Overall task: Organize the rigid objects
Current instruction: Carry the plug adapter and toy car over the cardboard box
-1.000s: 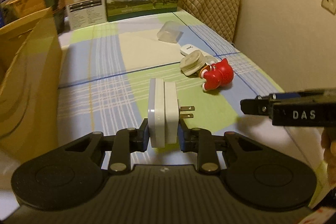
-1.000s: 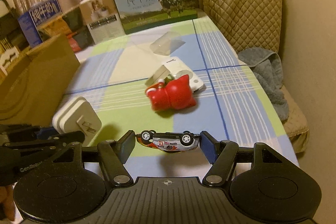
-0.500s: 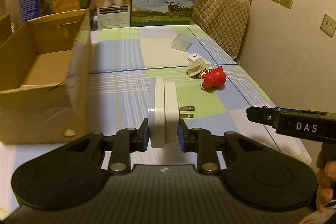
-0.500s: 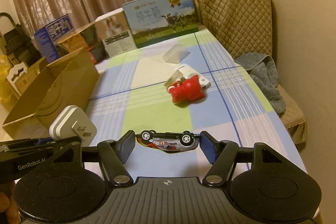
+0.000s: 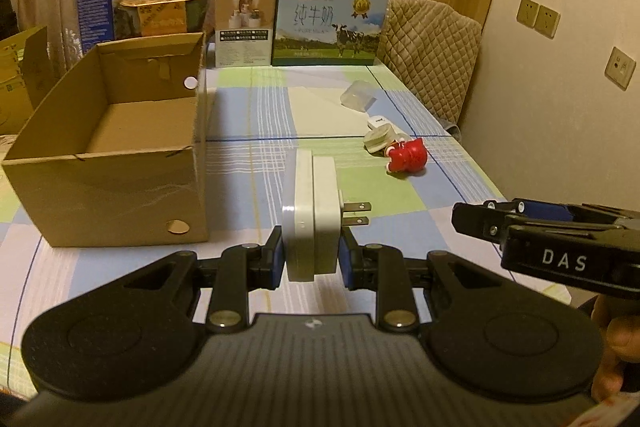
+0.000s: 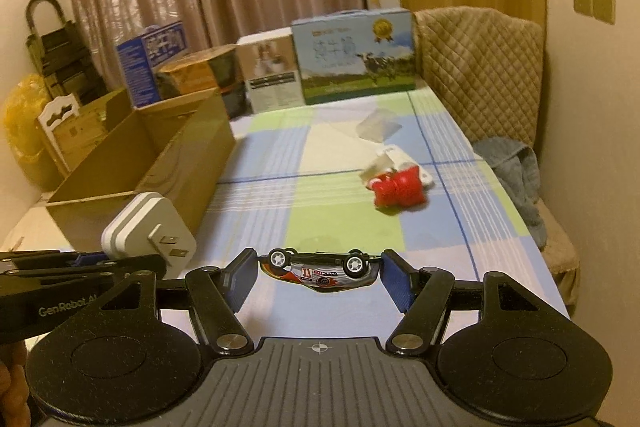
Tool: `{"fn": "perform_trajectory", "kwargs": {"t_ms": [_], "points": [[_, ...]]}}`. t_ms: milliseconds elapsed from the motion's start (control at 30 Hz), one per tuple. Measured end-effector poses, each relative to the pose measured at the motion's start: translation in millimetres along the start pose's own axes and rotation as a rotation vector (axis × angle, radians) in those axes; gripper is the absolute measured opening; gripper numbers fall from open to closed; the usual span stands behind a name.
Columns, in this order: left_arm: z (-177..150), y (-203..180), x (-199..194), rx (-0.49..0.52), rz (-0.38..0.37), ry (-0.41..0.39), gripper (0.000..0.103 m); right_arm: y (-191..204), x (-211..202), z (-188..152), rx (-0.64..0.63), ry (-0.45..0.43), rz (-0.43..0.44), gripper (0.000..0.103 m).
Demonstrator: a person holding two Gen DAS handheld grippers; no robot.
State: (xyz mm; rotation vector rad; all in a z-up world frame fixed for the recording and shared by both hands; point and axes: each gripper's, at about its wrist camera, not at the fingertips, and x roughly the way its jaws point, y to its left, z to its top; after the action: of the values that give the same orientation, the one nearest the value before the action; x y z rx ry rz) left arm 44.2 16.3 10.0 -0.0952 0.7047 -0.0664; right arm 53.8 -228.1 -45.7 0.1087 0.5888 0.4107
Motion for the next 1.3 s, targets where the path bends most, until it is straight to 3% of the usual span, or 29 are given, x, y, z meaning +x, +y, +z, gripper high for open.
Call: {"fn": "perform_trajectory", "kwargs": {"t_ms": [1300], "points": [[8,24,-50,-0.045,0.024,-0.073,0.023,42,-19,18,-0.059,-0.033,0.035,0.064]]}}
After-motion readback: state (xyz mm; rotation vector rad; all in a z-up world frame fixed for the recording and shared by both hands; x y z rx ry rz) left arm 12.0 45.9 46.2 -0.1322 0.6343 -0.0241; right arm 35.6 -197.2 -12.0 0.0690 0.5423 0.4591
